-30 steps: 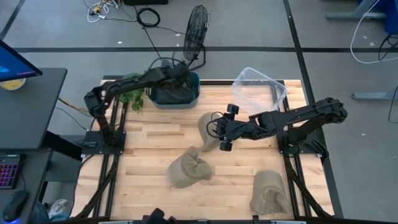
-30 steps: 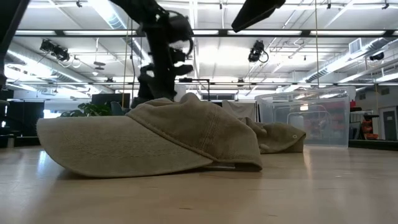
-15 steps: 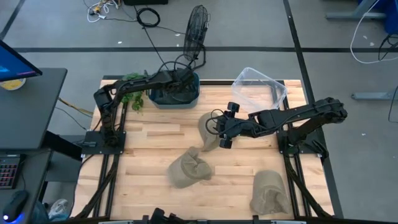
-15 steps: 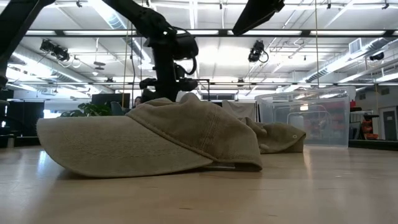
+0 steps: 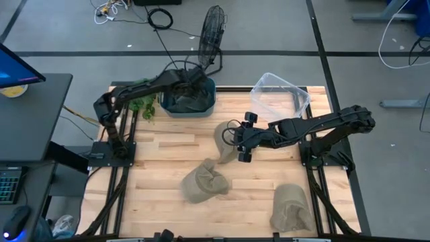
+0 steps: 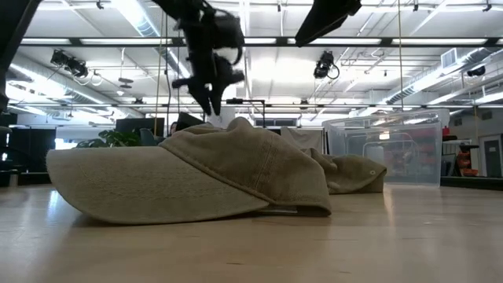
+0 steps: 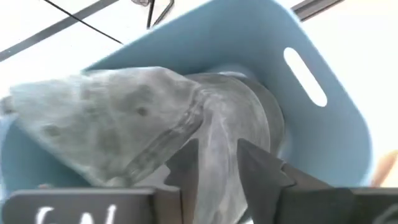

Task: Pick & Place hat
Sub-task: Put the blue cap into the blue bin, then put the top brown cap into the transparent bin

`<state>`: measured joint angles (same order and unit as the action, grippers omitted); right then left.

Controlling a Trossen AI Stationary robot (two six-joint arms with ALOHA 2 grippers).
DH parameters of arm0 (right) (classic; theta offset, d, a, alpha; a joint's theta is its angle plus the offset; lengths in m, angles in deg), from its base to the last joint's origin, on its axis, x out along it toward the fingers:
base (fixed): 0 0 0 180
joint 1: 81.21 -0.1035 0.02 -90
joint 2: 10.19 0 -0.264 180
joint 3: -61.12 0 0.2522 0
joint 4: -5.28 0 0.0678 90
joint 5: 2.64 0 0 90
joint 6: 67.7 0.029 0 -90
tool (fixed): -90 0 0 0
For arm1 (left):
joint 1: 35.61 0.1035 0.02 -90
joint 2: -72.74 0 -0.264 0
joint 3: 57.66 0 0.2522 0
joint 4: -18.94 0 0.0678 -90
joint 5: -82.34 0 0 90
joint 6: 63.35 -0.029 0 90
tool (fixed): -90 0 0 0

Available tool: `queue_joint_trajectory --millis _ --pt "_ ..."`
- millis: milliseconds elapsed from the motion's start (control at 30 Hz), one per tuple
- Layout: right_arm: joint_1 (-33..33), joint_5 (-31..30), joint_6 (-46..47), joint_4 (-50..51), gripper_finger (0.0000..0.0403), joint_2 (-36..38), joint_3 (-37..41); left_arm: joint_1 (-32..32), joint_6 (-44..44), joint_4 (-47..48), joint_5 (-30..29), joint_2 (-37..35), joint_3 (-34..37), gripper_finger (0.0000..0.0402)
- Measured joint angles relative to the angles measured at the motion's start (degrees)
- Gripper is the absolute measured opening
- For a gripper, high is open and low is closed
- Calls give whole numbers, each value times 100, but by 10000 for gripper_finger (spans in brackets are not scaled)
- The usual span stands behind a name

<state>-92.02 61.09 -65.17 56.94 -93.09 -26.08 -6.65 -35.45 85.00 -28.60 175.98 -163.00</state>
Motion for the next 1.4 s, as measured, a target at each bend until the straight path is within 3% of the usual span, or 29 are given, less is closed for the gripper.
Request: queue_joint_trajectory --millis 300,567,933,1400 --pt "10 475 1 406 204 -1 1 -645 -883 644 21 -669 -1013 145" --pt "299 1015 234 743 204 -132 8 -1369 -924 690 175 -1153 -1601 142" --pt "971 1284 -430 690 204 -1256 10 -2128 -940 558 157 -1626 -1698 142" --pt "1500 1274 -1068 426 203 -2431 10 -2159 -968 592 150 -1668 -1693 142"
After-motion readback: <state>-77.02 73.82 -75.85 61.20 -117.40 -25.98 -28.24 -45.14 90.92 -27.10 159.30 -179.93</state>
